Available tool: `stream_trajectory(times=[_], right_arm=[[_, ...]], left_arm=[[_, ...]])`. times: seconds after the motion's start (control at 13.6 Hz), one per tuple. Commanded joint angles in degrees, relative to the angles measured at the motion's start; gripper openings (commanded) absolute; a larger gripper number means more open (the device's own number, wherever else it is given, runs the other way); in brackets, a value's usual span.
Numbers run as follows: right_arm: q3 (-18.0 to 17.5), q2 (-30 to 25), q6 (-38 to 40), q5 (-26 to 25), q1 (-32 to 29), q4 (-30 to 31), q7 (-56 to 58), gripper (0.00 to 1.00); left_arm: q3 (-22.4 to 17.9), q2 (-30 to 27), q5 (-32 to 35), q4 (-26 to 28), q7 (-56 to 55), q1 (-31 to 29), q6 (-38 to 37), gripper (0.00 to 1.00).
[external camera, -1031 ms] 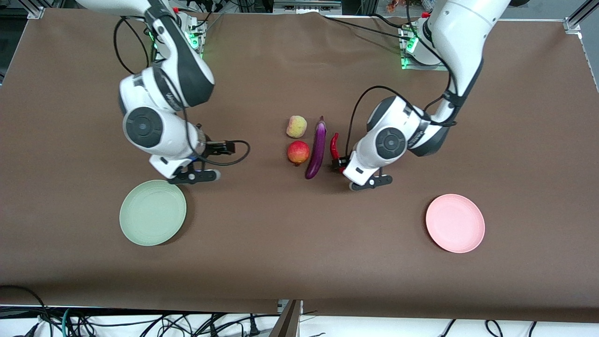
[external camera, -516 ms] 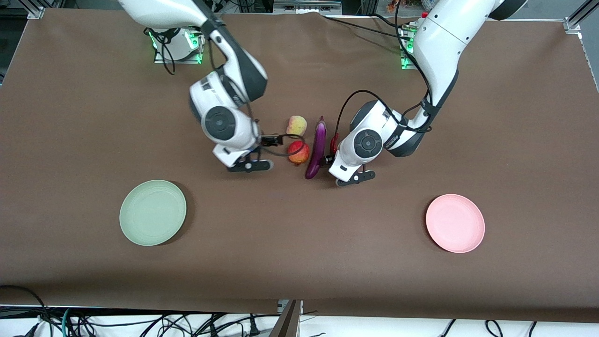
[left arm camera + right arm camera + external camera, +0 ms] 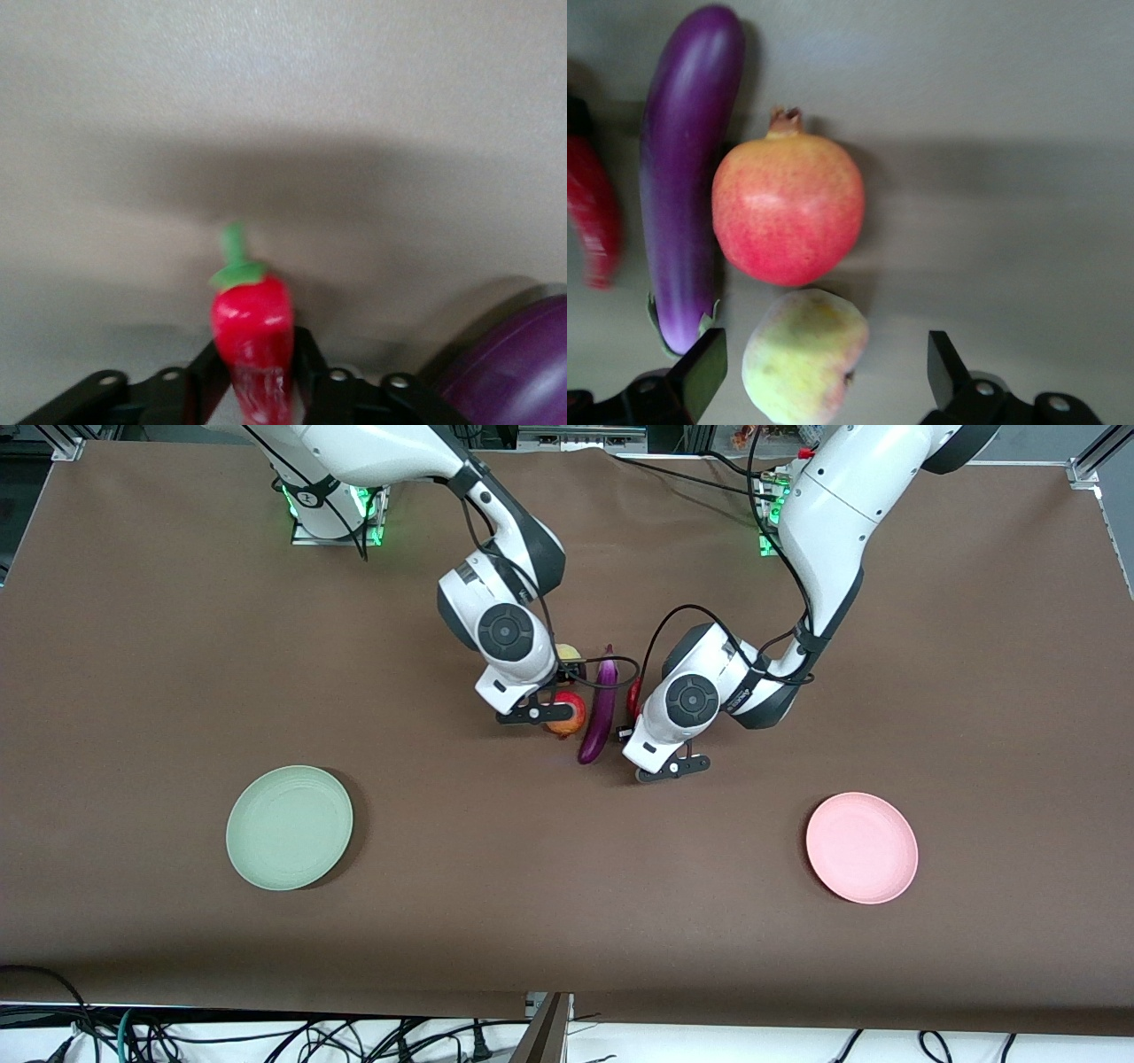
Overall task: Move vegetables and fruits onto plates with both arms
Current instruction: 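Grasp the red chili with the left gripper while the right gripper grasps the peach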
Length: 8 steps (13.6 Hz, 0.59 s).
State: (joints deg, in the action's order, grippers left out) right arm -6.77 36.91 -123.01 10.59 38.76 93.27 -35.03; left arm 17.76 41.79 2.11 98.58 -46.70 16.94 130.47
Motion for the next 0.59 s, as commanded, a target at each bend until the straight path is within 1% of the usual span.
stream_trajectory(times=[0.0,0.22,0.29,0.44,0.52], right_arm=[[0.45,0.35,-1.97,1.18,1.49,0.77,-1.79,1.00],[0.45,0.70,-1.88,1.18,2.02,1.47,-1.79,1.00],[0.45,0.71,-1.27,1.18,2.11,1.65,-1.70,1.00],[0.45,0.71,-1.18,1.18,2.20,2.79,-1.70,1.00],[0.45,0.79,-1.09,1.18,2.20,2.88,-1.62,1.00]], left_arm=[[-0.10,0.31,1.14,-0.67,1.17,-0.86,0.04,0.00],[-0.18,-2.75,1.40,-2.07,3.09,-3.13,-3.19,0.00],[-0.36,-3.46,1.49,-4.25,6.15,-4.19,-7.21,0.00],[-1.06,-3.39,1.49,-12.23,13.35,-6.21,-18.01,0.00],[-1.76,-3.21,1.75,-14.62,16.78,-7.61,-19.98,0.00]])
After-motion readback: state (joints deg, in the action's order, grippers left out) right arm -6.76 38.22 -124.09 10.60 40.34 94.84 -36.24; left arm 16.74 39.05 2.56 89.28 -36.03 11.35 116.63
